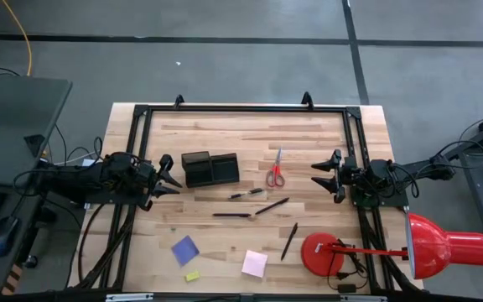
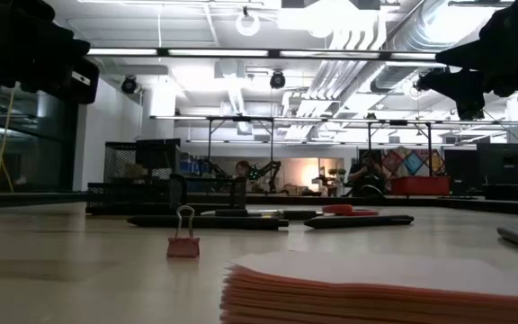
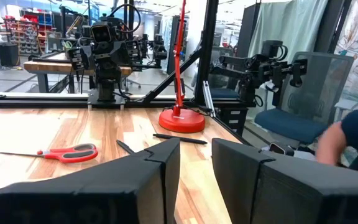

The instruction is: Pick and place office supplies into organizer

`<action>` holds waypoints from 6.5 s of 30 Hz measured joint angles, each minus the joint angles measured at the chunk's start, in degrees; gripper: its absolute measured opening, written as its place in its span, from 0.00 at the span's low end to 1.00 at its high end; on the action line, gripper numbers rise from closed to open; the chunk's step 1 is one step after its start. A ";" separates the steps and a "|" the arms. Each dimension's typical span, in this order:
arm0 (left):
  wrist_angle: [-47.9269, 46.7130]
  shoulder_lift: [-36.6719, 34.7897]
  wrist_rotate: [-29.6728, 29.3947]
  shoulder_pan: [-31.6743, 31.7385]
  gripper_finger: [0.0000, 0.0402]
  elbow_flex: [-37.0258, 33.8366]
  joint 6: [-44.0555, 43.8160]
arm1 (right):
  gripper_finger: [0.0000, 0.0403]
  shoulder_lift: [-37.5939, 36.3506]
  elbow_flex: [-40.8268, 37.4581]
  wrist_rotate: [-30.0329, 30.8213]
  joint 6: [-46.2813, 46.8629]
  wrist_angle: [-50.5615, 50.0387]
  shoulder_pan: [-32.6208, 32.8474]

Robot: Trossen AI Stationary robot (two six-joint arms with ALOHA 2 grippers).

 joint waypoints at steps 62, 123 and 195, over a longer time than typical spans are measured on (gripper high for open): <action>4.33 0.03 -1.11 0.02 0.21 -0.02 1.52 | 0.55 -0.04 -0.01 2.89 -1.50 0.58 0.01; 8.60 0.04 -22.05 0.02 0.21 -0.02 3.07 | 0.56 55.01 25.96 -2.43 -7.48 -7.38 2.09; 8.66 0.04 -22.01 0.02 0.21 -0.02 3.12 | 0.34 102.14 59.18 -15.73 -13.95 -34.22 -1.83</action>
